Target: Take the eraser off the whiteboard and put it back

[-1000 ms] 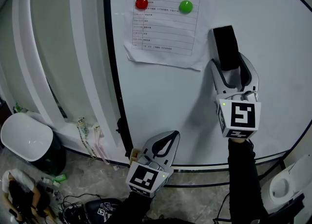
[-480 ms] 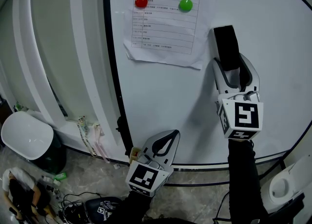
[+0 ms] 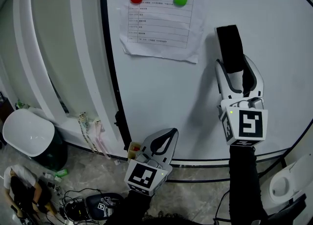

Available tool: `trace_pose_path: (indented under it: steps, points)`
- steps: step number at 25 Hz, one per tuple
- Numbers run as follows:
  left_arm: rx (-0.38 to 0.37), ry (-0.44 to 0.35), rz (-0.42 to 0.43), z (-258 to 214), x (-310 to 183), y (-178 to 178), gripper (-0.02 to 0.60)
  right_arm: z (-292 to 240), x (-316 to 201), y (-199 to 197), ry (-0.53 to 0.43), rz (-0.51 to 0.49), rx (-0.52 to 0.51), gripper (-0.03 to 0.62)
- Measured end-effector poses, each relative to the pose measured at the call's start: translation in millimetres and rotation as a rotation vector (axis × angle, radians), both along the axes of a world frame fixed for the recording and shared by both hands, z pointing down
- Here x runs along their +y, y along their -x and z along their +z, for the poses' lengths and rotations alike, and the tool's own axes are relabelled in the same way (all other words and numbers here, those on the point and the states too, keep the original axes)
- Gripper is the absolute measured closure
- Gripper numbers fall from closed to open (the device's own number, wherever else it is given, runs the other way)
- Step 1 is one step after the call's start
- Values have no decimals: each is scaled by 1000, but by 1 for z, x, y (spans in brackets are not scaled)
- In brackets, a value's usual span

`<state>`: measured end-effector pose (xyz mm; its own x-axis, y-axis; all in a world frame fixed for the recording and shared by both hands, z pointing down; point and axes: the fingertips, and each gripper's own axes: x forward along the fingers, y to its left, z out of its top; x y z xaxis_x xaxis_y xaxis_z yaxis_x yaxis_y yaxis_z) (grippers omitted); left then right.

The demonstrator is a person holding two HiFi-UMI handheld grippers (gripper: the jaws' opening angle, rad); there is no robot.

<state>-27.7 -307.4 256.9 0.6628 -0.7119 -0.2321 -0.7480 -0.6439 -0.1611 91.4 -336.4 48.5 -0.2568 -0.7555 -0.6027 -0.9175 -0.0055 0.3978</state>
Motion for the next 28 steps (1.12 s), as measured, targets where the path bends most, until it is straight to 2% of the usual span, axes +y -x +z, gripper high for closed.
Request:
trace_pose_path:
  steps: [6, 16, 28]
  points:
    - [30, 9, -9, -1, 13, -10, 575, 12, 18, -13, 21, -6, 1, 318]
    - [13, 5, -26, 4, 44, -31, 575, 29, 57, -38, 32, -21, -5, 318]
    - [8, 17, -94, 8, 83, -47, 575, 55, 100, -59, 71, -83, -24, 318]
